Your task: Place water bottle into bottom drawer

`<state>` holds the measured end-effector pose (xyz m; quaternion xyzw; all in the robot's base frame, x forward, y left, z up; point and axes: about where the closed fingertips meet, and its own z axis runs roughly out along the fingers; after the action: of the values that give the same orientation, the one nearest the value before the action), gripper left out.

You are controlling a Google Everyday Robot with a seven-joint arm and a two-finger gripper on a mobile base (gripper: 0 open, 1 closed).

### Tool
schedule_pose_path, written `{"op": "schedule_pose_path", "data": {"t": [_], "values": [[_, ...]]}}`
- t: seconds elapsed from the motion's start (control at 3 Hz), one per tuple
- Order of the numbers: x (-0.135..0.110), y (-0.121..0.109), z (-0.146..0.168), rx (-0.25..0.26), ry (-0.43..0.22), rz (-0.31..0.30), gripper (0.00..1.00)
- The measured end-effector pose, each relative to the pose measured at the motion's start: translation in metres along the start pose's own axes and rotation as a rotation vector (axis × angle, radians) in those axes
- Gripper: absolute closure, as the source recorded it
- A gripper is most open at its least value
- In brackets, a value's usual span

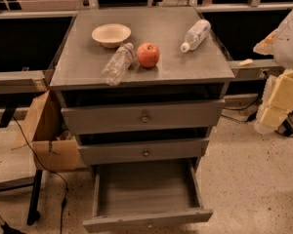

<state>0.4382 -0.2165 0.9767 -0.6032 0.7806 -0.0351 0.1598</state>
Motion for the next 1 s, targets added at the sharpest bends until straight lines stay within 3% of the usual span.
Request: {"op": "schedule_pose_path", "data": {"t": [0.33, 0.67, 1.0], "values": [[-0.001, 0.000, -0.001, 0.004, -0.003, 0.000, 0.00], [-0.011, -0.009, 0.004, -0.014, -0.022, 0.066, 0.00], [-0.045, -0.022, 0.021, -0.031, -0.084, 0.194, 0.00]]}}
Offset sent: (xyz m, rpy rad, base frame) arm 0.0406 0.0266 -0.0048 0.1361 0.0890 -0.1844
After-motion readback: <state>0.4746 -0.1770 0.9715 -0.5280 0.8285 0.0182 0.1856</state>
